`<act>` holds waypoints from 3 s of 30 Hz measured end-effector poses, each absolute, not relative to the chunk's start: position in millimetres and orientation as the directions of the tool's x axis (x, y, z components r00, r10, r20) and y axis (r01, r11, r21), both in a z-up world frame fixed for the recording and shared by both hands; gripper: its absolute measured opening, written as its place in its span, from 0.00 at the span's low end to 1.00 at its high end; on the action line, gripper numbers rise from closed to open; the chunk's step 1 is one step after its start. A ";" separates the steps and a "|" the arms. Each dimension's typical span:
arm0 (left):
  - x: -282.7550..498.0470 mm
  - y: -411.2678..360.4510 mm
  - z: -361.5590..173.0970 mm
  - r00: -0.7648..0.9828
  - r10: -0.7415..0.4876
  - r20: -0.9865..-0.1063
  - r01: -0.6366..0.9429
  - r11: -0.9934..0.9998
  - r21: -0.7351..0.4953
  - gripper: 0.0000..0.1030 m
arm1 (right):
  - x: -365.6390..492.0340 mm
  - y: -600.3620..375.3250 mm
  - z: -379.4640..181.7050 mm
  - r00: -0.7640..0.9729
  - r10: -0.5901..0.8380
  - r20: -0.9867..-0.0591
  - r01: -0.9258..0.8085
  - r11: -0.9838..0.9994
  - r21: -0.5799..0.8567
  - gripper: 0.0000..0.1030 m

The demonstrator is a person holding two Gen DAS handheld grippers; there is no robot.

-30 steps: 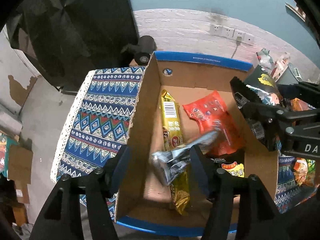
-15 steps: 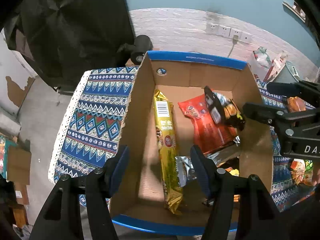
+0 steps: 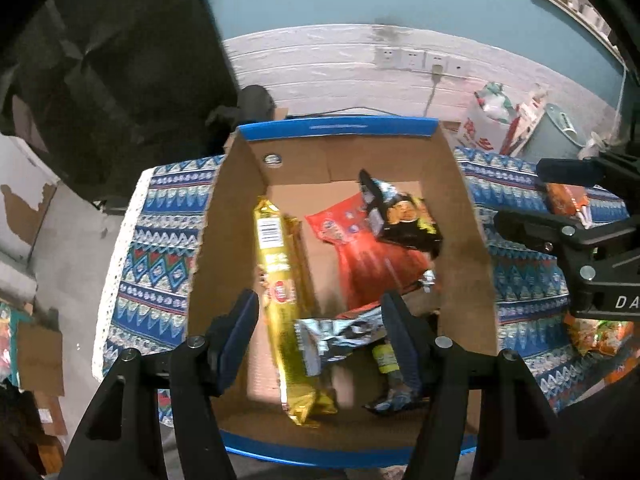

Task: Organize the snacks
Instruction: 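Move both grippers back over the snack pile, then grasp a beige strapped snack bag with the left gripper while the right gripper grasps a green peanut bag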

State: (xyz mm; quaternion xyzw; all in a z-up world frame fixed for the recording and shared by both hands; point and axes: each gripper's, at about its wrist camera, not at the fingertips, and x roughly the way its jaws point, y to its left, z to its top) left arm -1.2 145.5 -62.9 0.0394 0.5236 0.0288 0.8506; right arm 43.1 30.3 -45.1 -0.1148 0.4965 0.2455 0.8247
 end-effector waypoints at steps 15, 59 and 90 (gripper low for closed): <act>0.3 64.0 -66.8 0.430 0.024 -0.902 0.155 0.983 0.100 0.67 | 18.9 -53.5 -47.8 0.390 0.209 -0.897 -0.449 0.893 0.013 0.78; -14.2 -148.0 -160.7 0.246 0.056 -0.968 0.532 0.827 0.183 0.71 | -20.9 -248.9 -163.1 0.163 0.044 -0.986 -0.225 0.974 0.006 0.79; 31.8 -142.8 -142.9 0.180 -0.015 -0.983 0.278 0.960 0.036 0.78 | -19.5 -270.2 -148.9 0.237 0.155 -0.959 -0.131 0.983 0.127 0.33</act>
